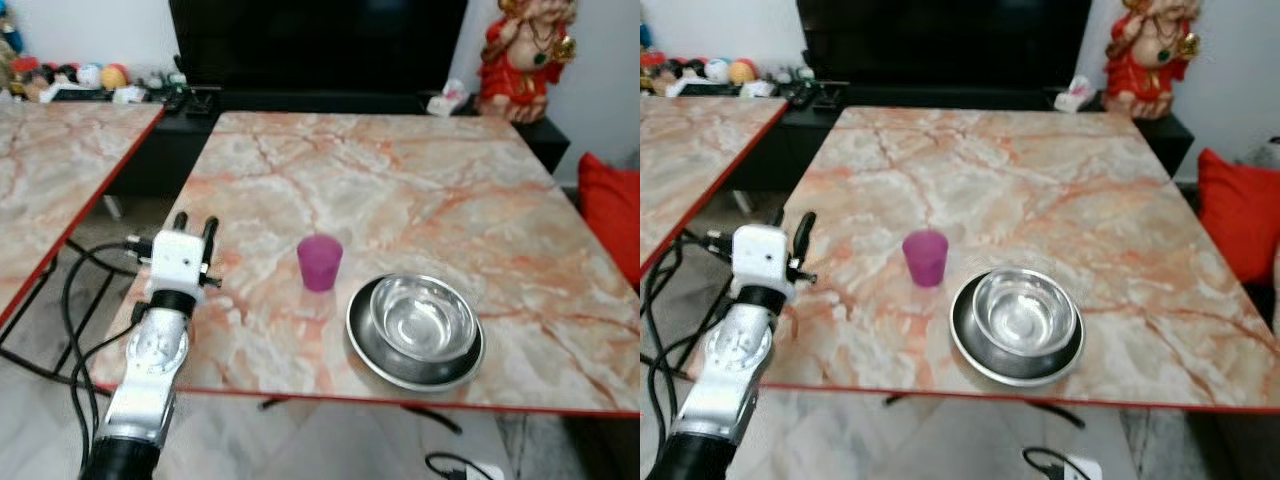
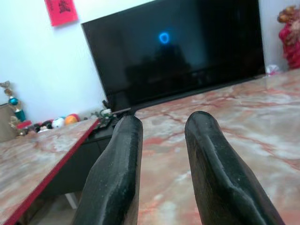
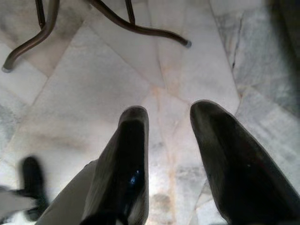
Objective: Setting the table
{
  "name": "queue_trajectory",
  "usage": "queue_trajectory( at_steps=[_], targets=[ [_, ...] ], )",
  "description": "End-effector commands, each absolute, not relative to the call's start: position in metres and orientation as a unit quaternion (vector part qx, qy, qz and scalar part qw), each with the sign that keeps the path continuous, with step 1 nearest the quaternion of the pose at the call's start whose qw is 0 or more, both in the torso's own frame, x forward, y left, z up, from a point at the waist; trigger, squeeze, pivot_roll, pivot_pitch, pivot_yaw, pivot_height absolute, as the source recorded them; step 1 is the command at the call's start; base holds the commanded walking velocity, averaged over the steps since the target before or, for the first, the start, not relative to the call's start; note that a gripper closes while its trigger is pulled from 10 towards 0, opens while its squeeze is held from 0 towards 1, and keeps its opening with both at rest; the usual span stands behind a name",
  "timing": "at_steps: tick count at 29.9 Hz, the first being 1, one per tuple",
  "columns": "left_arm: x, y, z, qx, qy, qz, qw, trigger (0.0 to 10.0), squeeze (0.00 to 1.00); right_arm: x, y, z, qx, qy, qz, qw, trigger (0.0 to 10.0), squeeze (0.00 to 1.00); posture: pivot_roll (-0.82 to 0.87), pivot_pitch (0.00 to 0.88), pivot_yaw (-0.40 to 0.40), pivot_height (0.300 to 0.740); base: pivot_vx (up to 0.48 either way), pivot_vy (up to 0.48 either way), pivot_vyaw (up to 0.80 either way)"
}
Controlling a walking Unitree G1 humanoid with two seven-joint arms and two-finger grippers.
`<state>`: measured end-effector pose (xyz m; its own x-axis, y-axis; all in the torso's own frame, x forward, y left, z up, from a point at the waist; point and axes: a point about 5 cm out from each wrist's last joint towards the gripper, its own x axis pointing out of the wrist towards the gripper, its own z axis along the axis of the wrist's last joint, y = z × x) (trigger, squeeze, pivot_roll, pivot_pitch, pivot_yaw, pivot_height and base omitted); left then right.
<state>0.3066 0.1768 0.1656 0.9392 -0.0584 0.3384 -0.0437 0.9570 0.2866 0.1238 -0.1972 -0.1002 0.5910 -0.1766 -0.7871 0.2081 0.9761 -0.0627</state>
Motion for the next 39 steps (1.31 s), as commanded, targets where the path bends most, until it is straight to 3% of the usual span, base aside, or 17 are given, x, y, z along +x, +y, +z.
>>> queue_trajectory(
  at_steps=[1, 16, 39],
  targets=[
    [0.3051, 0.1873, 0.1657, 0.154, -0.170, 0.013, 0.973, 10.0, 0.00, 0.1296, -0.1892, -0.0994, 0.022, 0.435, -0.098, 0.895, 10.0, 0.00, 0.11, 0.000, -0.017, 0.740, 0.000, 0.296, 0.66],
    [0.3052, 0.1874, 0.1674, 0.152, -0.173, 0.017, 0.973, 10.0, 0.00, 0.1303, -0.1876, -0.0997, 0.024, 0.438, -0.092, 0.894, 10.0, 0.00, 0.12, 0.000, -0.021, 0.740, 0.000, 0.294, 0.78],
    [0.3040, 0.1894, 0.1668, 0.150, -0.170, 0.023, 0.974, 10.0, 0.00, 0.1333, -0.1869, -0.0988, 0.028, 0.434, -0.091, 0.896, 10.0, 0.00, 0.12, 0.000, -0.033, 0.740, 0.000, 0.296, 0.00]
  ],
)
